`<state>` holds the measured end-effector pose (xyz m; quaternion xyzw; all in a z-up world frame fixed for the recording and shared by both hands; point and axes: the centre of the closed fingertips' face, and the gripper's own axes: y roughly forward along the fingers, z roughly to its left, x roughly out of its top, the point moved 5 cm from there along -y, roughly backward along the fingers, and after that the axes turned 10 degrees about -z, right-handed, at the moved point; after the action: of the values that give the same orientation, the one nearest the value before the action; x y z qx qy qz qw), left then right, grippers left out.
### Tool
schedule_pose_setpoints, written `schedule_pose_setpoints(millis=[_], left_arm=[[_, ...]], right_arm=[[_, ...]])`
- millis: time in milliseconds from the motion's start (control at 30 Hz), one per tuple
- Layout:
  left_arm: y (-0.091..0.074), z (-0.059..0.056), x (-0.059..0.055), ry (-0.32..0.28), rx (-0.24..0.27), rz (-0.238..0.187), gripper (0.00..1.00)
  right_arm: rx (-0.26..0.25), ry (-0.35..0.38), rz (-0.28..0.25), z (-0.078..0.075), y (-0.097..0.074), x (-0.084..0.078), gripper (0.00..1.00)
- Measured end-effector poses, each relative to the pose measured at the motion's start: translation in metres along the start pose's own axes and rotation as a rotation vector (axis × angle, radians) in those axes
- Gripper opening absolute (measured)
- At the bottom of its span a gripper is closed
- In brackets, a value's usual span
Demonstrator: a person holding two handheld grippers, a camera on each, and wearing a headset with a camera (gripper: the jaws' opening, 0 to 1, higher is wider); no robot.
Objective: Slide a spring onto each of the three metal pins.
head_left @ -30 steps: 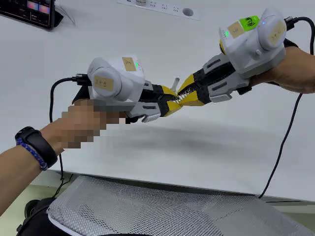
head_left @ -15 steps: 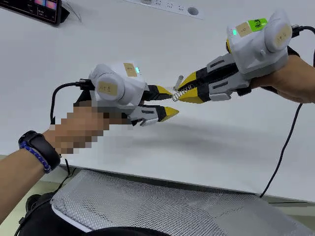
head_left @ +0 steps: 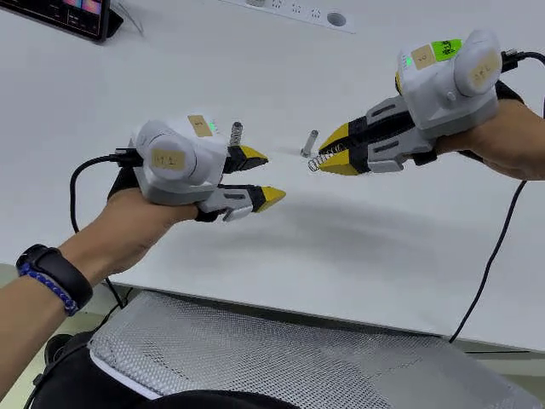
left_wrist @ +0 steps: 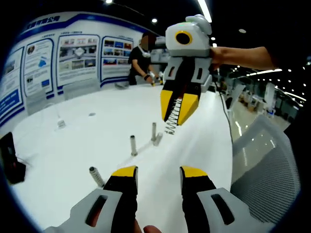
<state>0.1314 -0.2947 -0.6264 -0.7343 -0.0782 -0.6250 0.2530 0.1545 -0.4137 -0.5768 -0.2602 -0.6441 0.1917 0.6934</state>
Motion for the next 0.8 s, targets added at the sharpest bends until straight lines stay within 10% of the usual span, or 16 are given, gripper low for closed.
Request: schedule_pose_setpoints(millis=[800], left_arm=[[-0.039,0.026,-0.019,-0.08,0.173,0.035,0.6]], right_arm=[[-0.094,-0.038,0.109,-0.042,0.004,-0.02,0.13]])
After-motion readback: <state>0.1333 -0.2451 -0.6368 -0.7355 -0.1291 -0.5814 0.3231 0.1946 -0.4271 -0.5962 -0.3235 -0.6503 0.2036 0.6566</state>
